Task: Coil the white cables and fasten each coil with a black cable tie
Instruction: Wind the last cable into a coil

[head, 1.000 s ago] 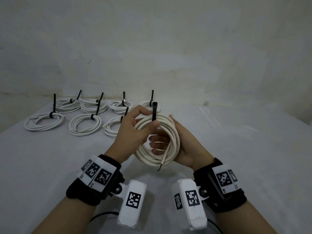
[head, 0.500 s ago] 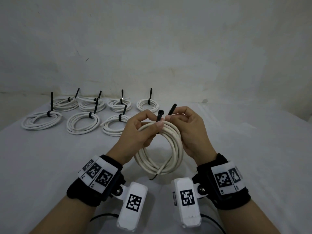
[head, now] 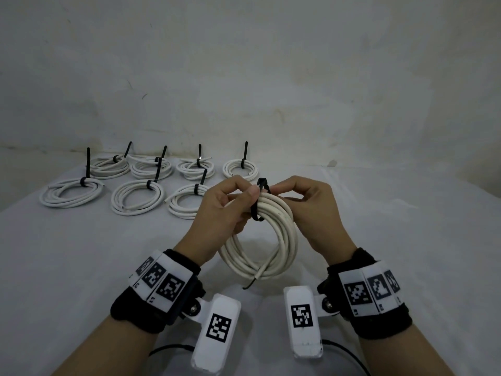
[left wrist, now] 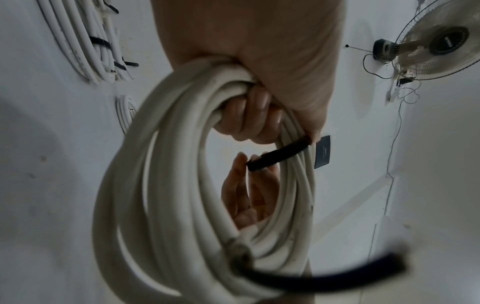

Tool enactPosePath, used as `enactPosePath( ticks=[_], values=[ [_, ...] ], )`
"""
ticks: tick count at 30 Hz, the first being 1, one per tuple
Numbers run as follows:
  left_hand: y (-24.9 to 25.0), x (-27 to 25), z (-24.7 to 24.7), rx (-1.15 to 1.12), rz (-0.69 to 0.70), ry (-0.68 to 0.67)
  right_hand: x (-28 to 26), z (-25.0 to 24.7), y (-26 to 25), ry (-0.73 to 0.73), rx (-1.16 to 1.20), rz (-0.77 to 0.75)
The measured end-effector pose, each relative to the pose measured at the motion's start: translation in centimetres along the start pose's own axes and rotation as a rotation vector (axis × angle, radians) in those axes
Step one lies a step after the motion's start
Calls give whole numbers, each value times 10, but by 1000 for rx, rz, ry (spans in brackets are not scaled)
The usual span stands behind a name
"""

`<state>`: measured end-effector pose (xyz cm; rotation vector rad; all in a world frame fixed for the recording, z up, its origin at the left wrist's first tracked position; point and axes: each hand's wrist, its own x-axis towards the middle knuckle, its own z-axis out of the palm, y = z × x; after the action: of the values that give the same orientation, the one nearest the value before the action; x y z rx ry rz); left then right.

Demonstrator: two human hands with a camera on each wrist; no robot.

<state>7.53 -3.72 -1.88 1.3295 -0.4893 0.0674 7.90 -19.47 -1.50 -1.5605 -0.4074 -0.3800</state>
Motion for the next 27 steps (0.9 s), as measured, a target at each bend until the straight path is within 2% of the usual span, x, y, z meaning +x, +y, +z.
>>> enactPosePath(
  ticks=[5, 14, 19, 27],
  values=[
    [1, -2, 3, 23, -6, -28, -1, -1, -1, -19, 16, -12],
    [0, 0, 2, 12, -30, 25, 1, -3, 1, -52, 7, 0],
    [1, -1, 0, 15, -40, 6, 0, -1, 0, -37, 4, -8],
    [0, 1, -1, 9, -122, -16, -1, 1, 0, -51, 1, -22]
  ],
)
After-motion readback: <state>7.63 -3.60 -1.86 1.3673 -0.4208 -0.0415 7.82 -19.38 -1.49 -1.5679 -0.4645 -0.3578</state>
